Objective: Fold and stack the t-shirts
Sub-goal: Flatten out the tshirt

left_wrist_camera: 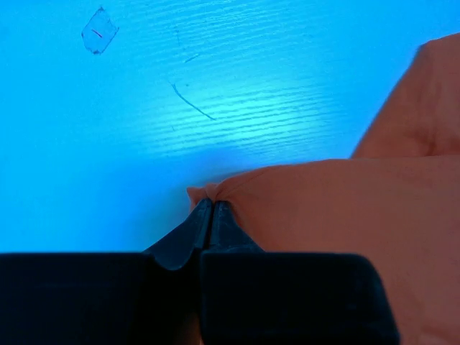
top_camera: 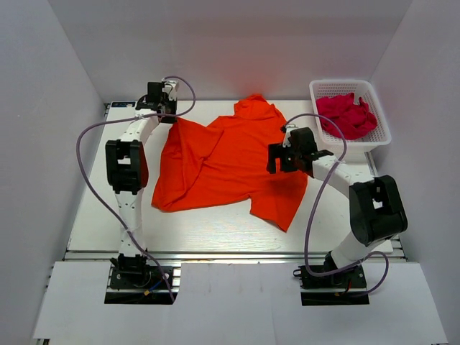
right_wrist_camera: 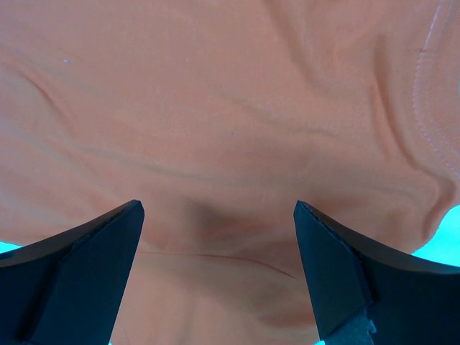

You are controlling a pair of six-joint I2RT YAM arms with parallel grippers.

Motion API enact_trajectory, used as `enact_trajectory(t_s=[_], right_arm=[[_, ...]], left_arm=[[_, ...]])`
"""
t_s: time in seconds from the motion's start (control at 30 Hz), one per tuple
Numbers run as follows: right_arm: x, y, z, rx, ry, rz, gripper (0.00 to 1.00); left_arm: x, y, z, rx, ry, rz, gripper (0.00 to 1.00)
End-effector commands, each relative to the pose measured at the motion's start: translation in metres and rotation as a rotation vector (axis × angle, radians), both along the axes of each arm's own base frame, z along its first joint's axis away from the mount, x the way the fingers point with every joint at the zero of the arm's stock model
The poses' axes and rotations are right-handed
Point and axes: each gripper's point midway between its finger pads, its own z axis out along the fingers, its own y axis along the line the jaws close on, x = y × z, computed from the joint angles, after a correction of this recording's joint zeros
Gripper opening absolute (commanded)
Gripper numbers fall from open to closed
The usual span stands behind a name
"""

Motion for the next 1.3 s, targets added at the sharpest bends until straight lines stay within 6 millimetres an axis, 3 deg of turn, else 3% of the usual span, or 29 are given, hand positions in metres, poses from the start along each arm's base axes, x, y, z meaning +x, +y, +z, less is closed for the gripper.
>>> enact_trajectory(t_s=[0.0, 0.27, 0.4, 0.53, 0.7, 0.73, 0.83, 0.87, 1.03, 1.07, 1.1, 1.13, 1.17, 1.2, 1.23, 1.27], right_arm=[[0.013, 0.0, 0.004, -0.012, -0.011, -0.008, 0.91], [0.015, -0.005, -0.023, -0.053, 0.056, -0.043, 0.91], [0.012, -0.008, -0.039, -0.069, 0.102, -0.057, 0.91], [0.009, -0.007, -0.051, -0.071, 0.141, -0.062, 0.91], [0.011, -0.008, -0.056, -0.081, 0.154, -0.074, 0.91], [0.01, -0.006, -0.058, -0.079, 0.16, -0.071, 0.91], [0.013, -0.003, -0.057, -0.068, 0.16, -0.065, 0.91], [0.016, -0.002, -0.056, -0.067, 0.154, -0.059, 0.91], [0.024, 0.004, -0.038, -0.046, 0.107, -0.036, 0.91], [0.025, 0.006, -0.029, -0.038, 0.084, -0.022, 0.91], [0.029, 0.008, -0.02, -0.027, 0.057, -0.023, 0.91], [0.028, 0.008, -0.018, -0.025, 0.05, -0.017, 0.91], [0.03, 0.01, -0.009, -0.009, 0.027, -0.011, 0.91], [0.031, 0.013, 0.0, 0.005, 0.003, -0.006, 0.91], [0.028, 0.013, 0.004, 0.014, -0.006, -0.004, 0.91], [0.028, 0.016, 0.007, 0.033, -0.01, 0.002, 0.91]], left_arm=[[0.031, 0.009, 0.03, 0.038, -0.11, -0.109, 0.0], [0.061, 0.074, 0.042, 0.096, -0.235, -0.091, 0.0], [0.074, 0.09, 0.032, 0.068, -0.286, -0.114, 0.0], [0.088, 0.093, 0.03, 0.022, -0.336, -0.186, 0.0], [0.105, 0.12, 0.019, 0.039, -0.389, -0.141, 0.0], [0.106, 0.123, 0.019, 0.041, -0.385, -0.122, 0.09], [0.111, 0.131, 0.027, 0.051, -0.405, -0.061, 0.86], [0.112, 0.134, 0.028, 0.033, -0.406, -0.02, 0.98], [0.101, 0.14, 0.073, -0.014, -0.414, 0.087, 1.0], [0.094, 0.14, 0.072, -0.018, -0.392, 0.102, 1.0], [0.084, 0.138, 0.104, -0.04, -0.419, 0.115, 1.0], [0.076, 0.136, 0.112, -0.048, -0.413, 0.12, 1.0], [0.062, 0.131, 0.096, -0.068, -0.361, 0.116, 1.0], [0.047, 0.126, 0.124, -0.09, -0.379, 0.119, 1.0], [0.034, 0.124, 0.122, -0.102, -0.343, 0.126, 1.0], [0.017, 0.113, 0.096, -0.123, -0.262, 0.128, 1.0]])
